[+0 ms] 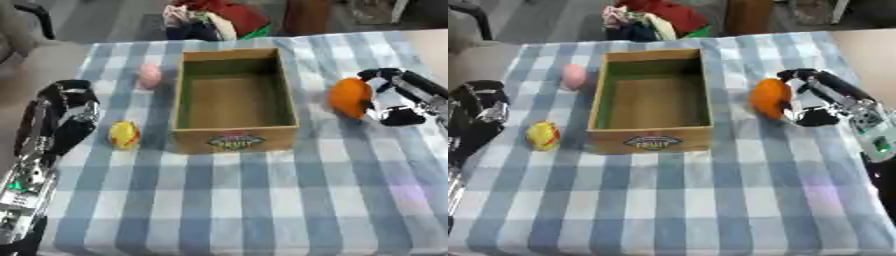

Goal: Pick up objects on the table and place them in the box.

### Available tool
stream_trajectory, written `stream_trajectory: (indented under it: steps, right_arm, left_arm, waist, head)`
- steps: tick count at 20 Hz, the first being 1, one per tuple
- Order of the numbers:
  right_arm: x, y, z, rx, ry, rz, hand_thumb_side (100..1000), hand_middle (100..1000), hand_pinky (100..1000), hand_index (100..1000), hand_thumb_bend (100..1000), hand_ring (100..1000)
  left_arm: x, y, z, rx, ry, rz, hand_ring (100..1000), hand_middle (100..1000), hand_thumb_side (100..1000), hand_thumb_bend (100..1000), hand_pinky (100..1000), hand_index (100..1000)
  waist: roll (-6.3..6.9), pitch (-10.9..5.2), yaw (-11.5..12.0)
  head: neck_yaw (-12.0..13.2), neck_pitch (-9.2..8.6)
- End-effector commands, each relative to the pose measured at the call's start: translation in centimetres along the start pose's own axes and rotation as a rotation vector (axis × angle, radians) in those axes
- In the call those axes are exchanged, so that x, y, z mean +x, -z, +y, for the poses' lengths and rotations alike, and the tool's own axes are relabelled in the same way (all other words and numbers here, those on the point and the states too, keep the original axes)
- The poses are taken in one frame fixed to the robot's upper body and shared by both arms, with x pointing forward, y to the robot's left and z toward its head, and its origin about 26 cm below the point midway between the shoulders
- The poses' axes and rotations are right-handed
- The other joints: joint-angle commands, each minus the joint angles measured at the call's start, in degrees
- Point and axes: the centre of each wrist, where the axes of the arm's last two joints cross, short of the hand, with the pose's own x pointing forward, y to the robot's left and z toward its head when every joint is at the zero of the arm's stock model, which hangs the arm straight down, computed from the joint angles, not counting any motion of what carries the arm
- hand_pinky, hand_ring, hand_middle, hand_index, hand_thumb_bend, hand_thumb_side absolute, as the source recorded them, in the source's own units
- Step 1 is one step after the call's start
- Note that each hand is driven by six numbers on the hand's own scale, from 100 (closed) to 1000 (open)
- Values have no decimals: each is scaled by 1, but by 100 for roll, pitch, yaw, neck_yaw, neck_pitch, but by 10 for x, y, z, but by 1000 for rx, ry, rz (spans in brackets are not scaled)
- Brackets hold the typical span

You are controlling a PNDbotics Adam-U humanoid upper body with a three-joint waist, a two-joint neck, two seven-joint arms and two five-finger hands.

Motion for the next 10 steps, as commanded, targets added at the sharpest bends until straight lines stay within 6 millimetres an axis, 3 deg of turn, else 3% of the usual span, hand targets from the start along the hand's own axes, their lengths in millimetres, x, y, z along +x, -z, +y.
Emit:
stream_trajectory:
  steps: [1,4,8,9,10]
  right_arm:
    - [3,4,-11,-1,-43,-10,131,779,733,916,100,938]
    - [5,6,-10,1,-70,-5,137,655,716,827,100,899]
    - [6,7,-8,-63,-100,31,127,417,657,595,100,832]
    - [6,7,-7,-80,-104,39,127,407,654,584,100,829]
    - [6,8,-6,-98,-108,45,124,314,631,480,100,797]
  left_arm:
    - [7,4,5,2,11,-30,661,669,232,100,765,696]
    - [7,4,4,1,11,-30,660,668,233,100,764,696]
    - [6,4,4,-1,10,-27,659,666,234,100,765,696]
    - [6,4,4,-2,10,-26,659,666,234,100,765,696]
    - [6,4,3,-3,9,-26,659,666,234,100,765,696]
  waist:
    - [-22,-57,16]
    - [-25,-53,22]
    - [-28,-52,24]
    - [-30,-52,24]
    - [-31,-53,24]
  head:
    - [-16,-11]
    - [-17,-14]
    - [-17,-15]
    - [-18,-15]
    - [-17,-16]
